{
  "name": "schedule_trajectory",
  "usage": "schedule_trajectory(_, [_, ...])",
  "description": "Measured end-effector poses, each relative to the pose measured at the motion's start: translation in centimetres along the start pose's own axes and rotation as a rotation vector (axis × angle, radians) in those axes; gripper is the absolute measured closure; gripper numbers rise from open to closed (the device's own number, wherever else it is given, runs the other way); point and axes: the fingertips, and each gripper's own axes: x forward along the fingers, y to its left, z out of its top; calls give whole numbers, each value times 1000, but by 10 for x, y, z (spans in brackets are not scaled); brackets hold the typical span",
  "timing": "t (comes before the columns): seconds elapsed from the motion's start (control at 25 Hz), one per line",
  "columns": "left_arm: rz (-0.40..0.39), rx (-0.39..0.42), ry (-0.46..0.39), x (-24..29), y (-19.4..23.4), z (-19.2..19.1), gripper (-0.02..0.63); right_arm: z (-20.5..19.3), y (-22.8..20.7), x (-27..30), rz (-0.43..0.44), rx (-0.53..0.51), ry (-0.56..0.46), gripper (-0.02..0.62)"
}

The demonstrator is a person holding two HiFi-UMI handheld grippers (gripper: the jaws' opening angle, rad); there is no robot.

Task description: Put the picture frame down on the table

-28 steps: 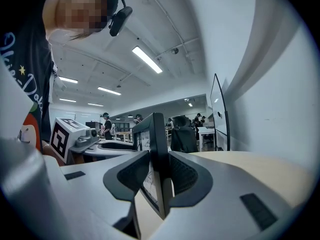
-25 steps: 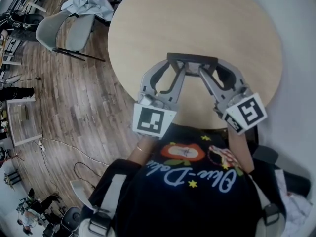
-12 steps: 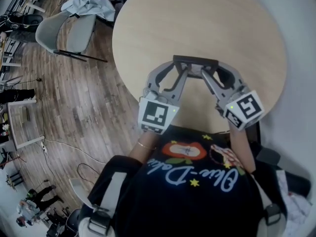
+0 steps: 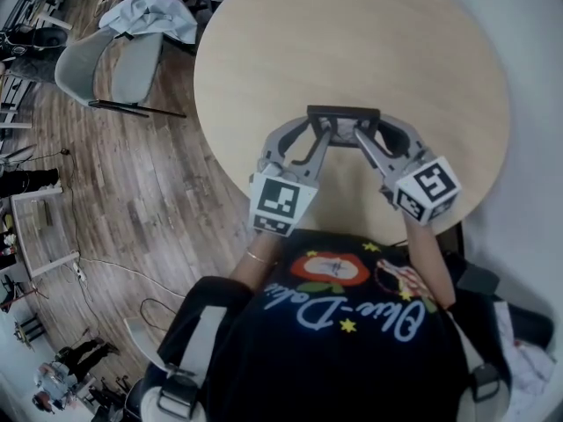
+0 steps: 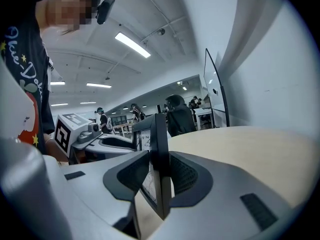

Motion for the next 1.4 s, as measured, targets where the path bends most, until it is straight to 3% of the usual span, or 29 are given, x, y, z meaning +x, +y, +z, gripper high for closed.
schedule_trajectory(0.76, [-49, -37, 190, 34, -3, -65, 492, -67, -24, 20, 13, 138, 98, 499])
schedule_trajectory(1.4, [-71, -10, 199, 52, -3, -74, 492, -90, -46, 24, -53, 193, 114, 489])
